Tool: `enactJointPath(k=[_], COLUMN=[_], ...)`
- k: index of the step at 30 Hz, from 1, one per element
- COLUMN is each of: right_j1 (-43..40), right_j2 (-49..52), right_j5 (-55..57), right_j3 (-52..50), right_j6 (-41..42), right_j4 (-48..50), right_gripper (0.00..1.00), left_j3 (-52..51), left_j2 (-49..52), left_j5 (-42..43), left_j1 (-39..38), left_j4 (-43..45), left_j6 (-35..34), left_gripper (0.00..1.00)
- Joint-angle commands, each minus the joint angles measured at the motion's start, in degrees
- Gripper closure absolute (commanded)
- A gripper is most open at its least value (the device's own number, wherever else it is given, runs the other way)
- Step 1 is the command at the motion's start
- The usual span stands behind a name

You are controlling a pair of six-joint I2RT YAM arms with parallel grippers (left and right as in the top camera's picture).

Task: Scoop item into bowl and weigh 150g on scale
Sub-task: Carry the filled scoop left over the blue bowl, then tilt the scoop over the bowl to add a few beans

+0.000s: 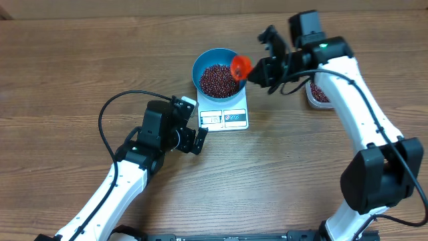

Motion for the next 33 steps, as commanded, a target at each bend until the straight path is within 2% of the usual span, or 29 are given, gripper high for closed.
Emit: enactJointPath(k=[1,7,13,33], right_j1=[3.9,10.7,13.7,14.0], right_j2=[-1.0,-1.0,-1.0,-1.0], right_j5=[9.4,25.1,33.8,33.4], right_j3=[1.9,1.9,1.9,1.9], right_j6=[0.7,0.7,0.4,-1.3], right_j4=[1.6,4.6,6.2,6.4], right_gripper=[0.96,0.96,0.96,0.96], left_j3=[-0.2,-0.2,-0.2,-0.2], left_j2=[0.4,0.4,0.4,0.4], left_j5=[-0.3,-0.3,-0.3,-0.3], left_j1=[-0.1,-0.1,-0.1,-0.1], left_j4=[0.2,0.2,0.2,0.2], left_j6=[-0.6,-0.6,-0.6,-0.6], left_gripper=[0.00,0.00,0.00,0.00])
